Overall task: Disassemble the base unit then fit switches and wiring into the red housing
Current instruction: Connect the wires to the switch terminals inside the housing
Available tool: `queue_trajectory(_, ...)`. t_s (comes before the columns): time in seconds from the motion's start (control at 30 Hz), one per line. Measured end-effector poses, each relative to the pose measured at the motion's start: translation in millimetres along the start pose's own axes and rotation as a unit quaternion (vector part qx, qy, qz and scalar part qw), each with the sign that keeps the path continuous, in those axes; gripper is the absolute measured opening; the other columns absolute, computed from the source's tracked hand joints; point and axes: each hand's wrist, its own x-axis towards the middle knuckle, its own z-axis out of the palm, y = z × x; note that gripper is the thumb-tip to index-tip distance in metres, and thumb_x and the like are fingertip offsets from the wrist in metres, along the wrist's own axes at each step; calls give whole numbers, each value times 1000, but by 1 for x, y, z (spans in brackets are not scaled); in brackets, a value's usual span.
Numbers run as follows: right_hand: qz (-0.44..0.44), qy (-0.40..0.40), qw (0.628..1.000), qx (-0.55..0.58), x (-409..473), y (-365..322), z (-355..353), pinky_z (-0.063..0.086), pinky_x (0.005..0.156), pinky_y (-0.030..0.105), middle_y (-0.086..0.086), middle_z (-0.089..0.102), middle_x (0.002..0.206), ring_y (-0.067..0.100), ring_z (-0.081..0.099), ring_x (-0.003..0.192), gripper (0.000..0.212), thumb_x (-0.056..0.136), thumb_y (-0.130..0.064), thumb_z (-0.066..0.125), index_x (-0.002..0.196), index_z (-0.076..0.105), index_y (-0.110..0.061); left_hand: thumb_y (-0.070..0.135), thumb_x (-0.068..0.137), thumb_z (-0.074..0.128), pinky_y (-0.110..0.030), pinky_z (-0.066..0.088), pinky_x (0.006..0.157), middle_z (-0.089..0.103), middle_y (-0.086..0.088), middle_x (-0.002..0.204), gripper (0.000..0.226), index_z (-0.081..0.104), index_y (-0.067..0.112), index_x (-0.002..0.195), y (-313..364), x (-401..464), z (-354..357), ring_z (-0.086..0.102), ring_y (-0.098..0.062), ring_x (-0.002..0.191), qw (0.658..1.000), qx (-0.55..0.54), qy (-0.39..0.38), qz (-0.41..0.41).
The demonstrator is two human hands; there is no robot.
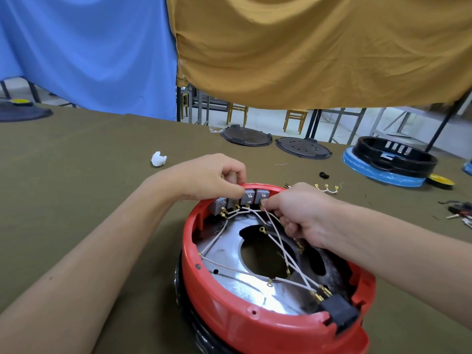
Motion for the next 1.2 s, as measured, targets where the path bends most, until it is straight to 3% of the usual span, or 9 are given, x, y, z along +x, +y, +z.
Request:
queue_trajectory(0.13, 2, 2, 1000, 7, 0, 2, 0, 21, 34, 13, 3, 34, 58, 10, 26, 42, 17, 89, -4, 64, 77, 54, -10, 28, 90, 67, -33, 47, 67, 69, -4, 81, 5, 65, 25, 85, 0, 0, -1, 53, -5, 60, 1000, -4, -3, -1)
queue_trajectory(0.3, -7, -19, 1000, 14, -5, 2, -9, 18, 36, 14, 3, 31, 59, 10, 22, 42, 13, 87, -3, 62, 91, 53, -12, 30, 90, 66, -44, 54, 76, 71, -5, 83, 4, 65, 26, 87, 1, 0, 0, 60, -15, 70, 1000, -6, -13, -9)
queue_trajectory(0.37, -25, -10, 1000, -11, -7, 3, -10, 18, 36, 15, 3, 32, 58, 11, 23, 40, 14, 85, -6, 64, 85, 51, -12, 30, 90, 65, -44, 54, 76, 71, -4, 84, 4, 64, 27, 87, 1, 0, 0, 63, -20, 73, 1000, -5, -13, -11)
queue_trajectory(0.47, -74, 27, 991, -105, -8, 4, -6, 22, 39, 17, 3, 36, 50, 15, 27, 35, 19, 82, -17, 70, 73, 54, -10, 31, 89, 66, -41, 54, 74, 71, -3, 83, 4, 64, 27, 87, 1, 0, 1, 59, -12, 68, 1000, -5, -8, -10)
queue_trajectory(0.57, -126, 75, 970, -195, -5, 4, -2, 38, 50, 26, 7, 53, 56, 21, 46, 48, 23, 79, -22, 71, 75, 68, 1, 28, 89, 66, -39, 53, 71, 71, -2, 81, 4, 65, 25, 87, 0, 0, 1, 57, -9, 67, 1000, -8, -4, -6)
queue_trajectory(0.63, -147, 98, 958, -227, -4, 2, -2, 37, 49, 25, 5, 51, 51, 22, 44, 45, 21, 77, -22, 69, 72, 69, -1, 28, 89, 66, -36, 51, 69, 70, 0, 79, 4, 65, 26, 86, 0, 0, 1, 56, -8, 66, 1000, -12, -7, -6)
queue_trajectory(0.87, -169, 117, 938, -279, -1, -2, 0, 32, 47, 24, 5, 49, 53, 23, 45, 52, 23, 78, -23, 67, 62, 63, -6, 26, 89, 66, -32, 48, 64, 69, 2, 77, 4, 65, 26, 85, -2, 2, 1, 54, -6, 61, 1000, -19, -11, 1)
queue_trajectory(1.03, -159, 103, 942, -277, 0, -3, -4, 33, 50, 26, 4, 47, 54, 23, 43, 53, 29, 78, -29, 68, 75, 66, 0, 27, 89, 66, -34, 47, 66, 70, -1, 78, 3, 65, 25, 86, -2, 1, 0, 56, -10, 65, 1000, -24, -15, -8)
queue_trajectory(1.2, -172, 105, 936, -289, -3, -3, -14, 36, 47, 24, 4, 60, 54, 19, 47, 50, 29, 76, -32, 63, 76, 73, -4, 30, 90, 64, -42, 54, 75, 70, -1, 86, 4, 64, 30, 94, 0, 0, 1, 63, -18, 73, 999, -18, -28, -19)
